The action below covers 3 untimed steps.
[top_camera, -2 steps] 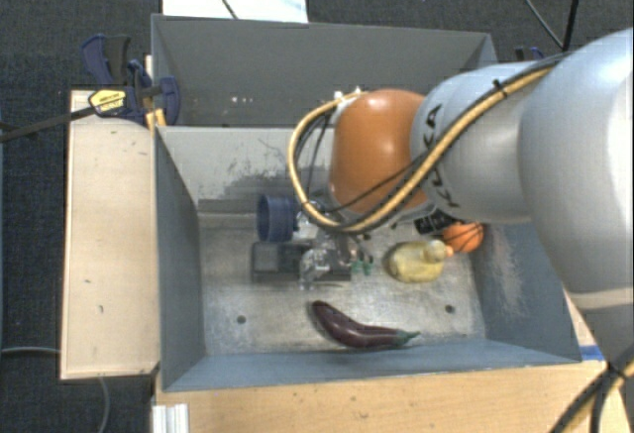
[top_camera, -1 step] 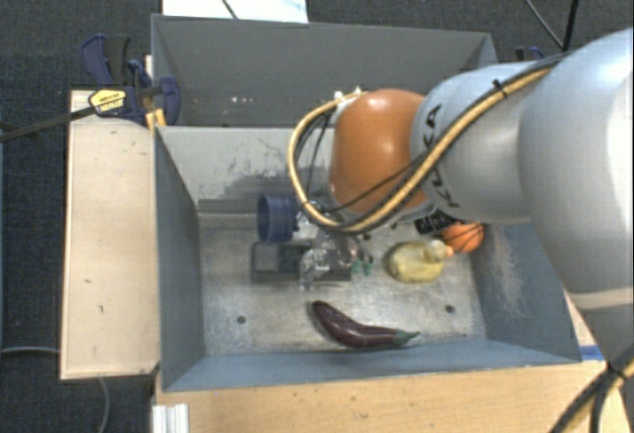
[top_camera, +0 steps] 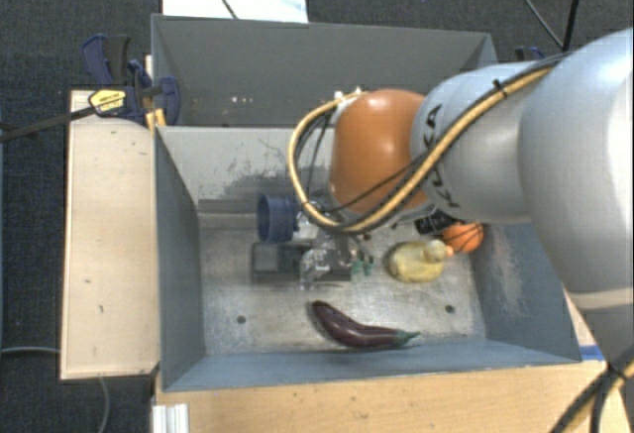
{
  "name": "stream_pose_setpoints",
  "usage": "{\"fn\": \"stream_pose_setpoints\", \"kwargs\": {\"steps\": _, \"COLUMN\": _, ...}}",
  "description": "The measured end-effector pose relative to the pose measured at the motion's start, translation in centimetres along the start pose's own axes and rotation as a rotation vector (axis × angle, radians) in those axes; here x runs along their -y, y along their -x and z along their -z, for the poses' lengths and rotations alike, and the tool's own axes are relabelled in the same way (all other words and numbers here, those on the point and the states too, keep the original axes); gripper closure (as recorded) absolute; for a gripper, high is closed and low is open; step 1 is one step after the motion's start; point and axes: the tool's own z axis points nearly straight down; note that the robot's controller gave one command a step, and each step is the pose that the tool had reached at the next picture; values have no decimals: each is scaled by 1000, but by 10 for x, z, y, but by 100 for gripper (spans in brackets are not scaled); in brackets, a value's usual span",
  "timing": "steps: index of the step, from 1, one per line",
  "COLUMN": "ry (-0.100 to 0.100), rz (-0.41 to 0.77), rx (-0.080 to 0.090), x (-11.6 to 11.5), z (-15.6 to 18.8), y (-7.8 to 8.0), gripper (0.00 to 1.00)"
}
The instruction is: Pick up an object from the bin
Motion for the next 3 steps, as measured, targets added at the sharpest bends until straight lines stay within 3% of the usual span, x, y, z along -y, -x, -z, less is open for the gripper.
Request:
{"fn": "stream_pose_setpoints", "kwargs": {"steps": 1, "ry": -9, "rz": 132, "rx": -24, "x": 0, "z": 28, "y": 2, "gripper": 100}}
{"fn": "stream_pose_setpoints", "kwargs": {"steps": 2, "ry": -9, "rz": 199, "rx": -37, "x": -1, "z": 75, "y": 3, "gripper": 100}}
{"fn": "stream_pose_setpoints", "kwargs": {"steps": 3, "ry": -8, "rz": 237, "rx": -33, "x": 0, "z": 142, "y": 0, "gripper": 100}}
